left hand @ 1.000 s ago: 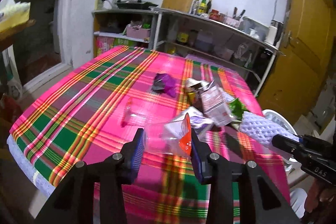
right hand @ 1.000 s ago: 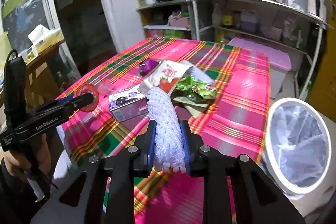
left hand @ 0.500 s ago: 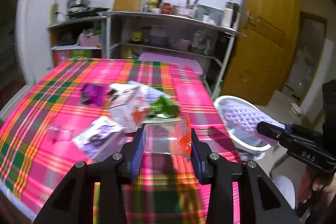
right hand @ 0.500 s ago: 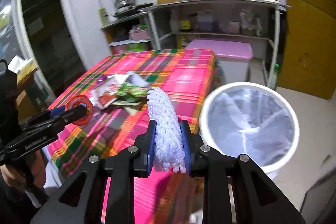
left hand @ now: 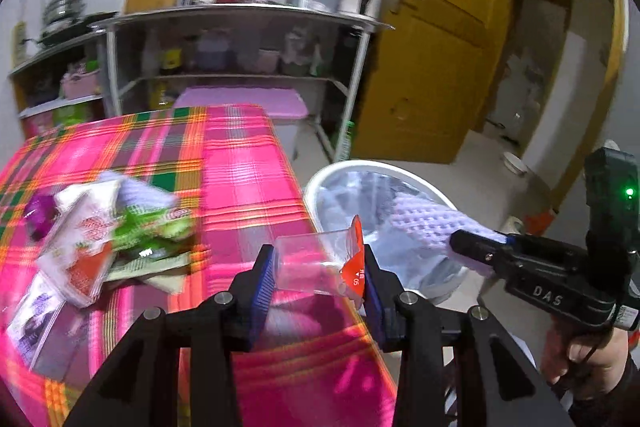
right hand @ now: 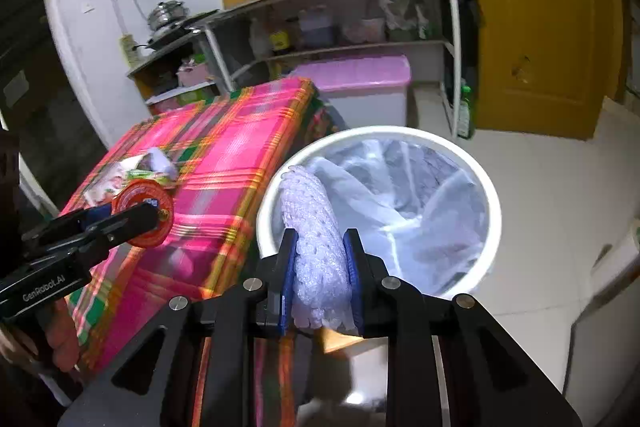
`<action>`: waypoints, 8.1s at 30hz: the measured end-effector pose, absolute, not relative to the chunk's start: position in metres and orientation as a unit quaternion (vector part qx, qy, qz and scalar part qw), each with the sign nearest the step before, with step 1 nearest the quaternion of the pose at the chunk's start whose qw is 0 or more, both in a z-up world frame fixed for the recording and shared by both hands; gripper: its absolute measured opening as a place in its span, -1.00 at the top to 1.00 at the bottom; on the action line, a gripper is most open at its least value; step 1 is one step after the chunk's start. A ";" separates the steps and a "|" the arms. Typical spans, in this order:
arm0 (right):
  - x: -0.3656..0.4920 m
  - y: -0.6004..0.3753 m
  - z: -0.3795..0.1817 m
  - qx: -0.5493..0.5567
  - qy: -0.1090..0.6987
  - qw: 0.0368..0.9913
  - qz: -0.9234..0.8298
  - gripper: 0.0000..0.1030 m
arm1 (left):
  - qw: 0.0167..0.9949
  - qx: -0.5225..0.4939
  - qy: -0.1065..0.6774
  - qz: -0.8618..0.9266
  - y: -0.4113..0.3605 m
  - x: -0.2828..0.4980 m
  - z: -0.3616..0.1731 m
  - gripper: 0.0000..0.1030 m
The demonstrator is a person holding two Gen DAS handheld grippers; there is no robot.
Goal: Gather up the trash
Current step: 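Carry the foam net over the bin and open the right gripper, then move the right gripper back over the table toward the green wrapper, then grasp the green snack wrapper with the right gripper and lift it, then carry the green wrapper over the bin and open the right gripper, then return the right gripper to the table toward the strawberry milk carton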
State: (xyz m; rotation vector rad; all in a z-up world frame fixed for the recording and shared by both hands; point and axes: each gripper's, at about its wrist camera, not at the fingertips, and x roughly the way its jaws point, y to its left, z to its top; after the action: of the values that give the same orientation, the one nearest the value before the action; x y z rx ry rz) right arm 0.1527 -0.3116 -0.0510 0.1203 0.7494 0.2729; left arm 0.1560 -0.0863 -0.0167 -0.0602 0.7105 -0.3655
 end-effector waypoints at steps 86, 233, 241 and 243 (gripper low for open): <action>0.151 -0.153 -0.026 -0.048 0.359 0.885 0.291 0.13 | 0.943 -0.063 0.325 0.011 0.102 0.105 -0.022 -0.19; 0.137 -0.313 -0.035 0.057 0.367 0.916 0.154 0.45 | 0.914 -0.038 0.350 -0.200 -0.096 0.160 -0.014 -0.14; 0.124 -0.277 -0.026 0.041 0.363 0.909 0.201 0.45 | 0.926 -0.050 0.334 -0.170 -0.061 0.131 -0.002 -0.14; 0.121 -0.269 -0.024 0.039 0.360 0.908 0.213 0.45 | 0.929 -0.052 0.329 -0.161 -0.053 0.125 0.000 -0.14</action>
State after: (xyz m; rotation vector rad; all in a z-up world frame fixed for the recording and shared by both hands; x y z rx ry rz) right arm 0.1211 -0.2692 -0.0243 0.0799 0.7423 0.4402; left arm 0.1246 -0.0533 -0.0003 -0.1057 0.6746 -0.3307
